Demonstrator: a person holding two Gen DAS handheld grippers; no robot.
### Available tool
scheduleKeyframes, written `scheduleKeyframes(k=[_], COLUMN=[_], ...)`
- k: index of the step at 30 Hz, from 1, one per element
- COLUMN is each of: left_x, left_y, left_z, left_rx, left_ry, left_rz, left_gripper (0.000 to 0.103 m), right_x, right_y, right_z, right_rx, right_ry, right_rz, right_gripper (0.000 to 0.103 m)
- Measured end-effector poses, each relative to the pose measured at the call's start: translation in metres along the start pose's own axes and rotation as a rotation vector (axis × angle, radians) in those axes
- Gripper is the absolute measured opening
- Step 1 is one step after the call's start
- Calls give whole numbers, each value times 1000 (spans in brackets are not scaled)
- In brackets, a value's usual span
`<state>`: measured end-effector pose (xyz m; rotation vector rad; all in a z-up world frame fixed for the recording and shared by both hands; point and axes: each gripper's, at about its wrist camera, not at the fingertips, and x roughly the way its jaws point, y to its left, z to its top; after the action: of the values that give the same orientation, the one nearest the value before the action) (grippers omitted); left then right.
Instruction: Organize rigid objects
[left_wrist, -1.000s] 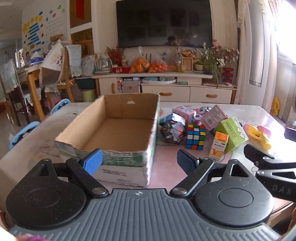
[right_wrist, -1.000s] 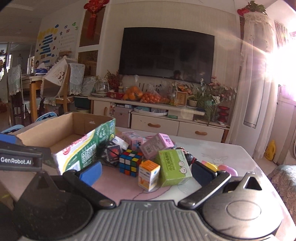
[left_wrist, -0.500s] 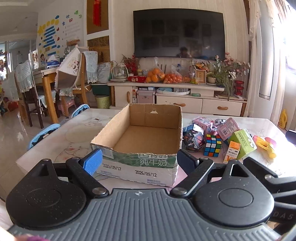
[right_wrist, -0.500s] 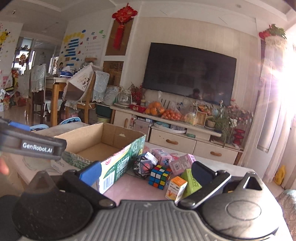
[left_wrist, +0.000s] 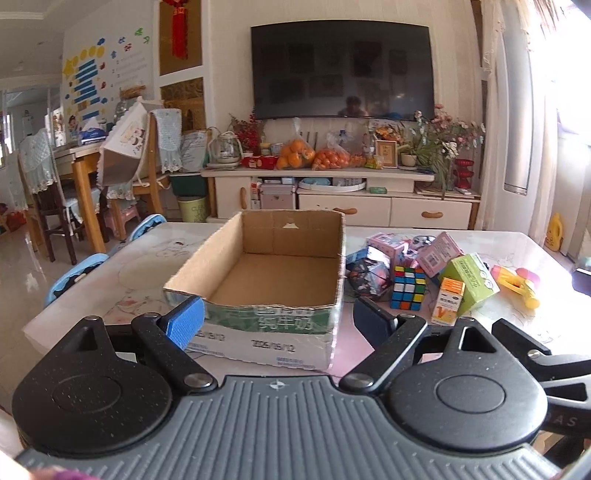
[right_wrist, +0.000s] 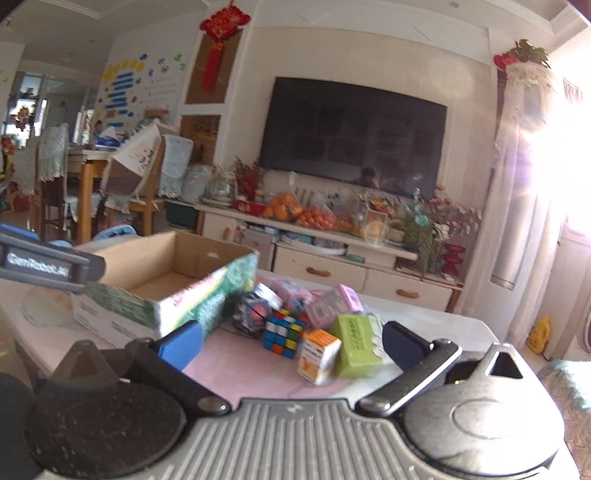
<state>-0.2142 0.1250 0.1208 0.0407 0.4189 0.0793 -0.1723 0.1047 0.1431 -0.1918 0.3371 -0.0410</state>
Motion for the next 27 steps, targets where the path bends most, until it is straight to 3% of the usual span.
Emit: scheduleKeyframes(k=[8,18,27], left_x=[23,74,118], left_y=[-39,-92,-127], left_z=[-11,-25,-26], left_rx=[49,104,103], left_ry=[41,81,97], left_rz=[-133,-214,-238], left_gripper=[103,103,103], right_x=[28,82,133], right_y=[-63,-149,-201], right_z=[-37,-68,-65], right_rx=[82,210,235], right_ry=[73,161,162], right_rz=[-131,-252,-227], right_gripper=[102,102,102])
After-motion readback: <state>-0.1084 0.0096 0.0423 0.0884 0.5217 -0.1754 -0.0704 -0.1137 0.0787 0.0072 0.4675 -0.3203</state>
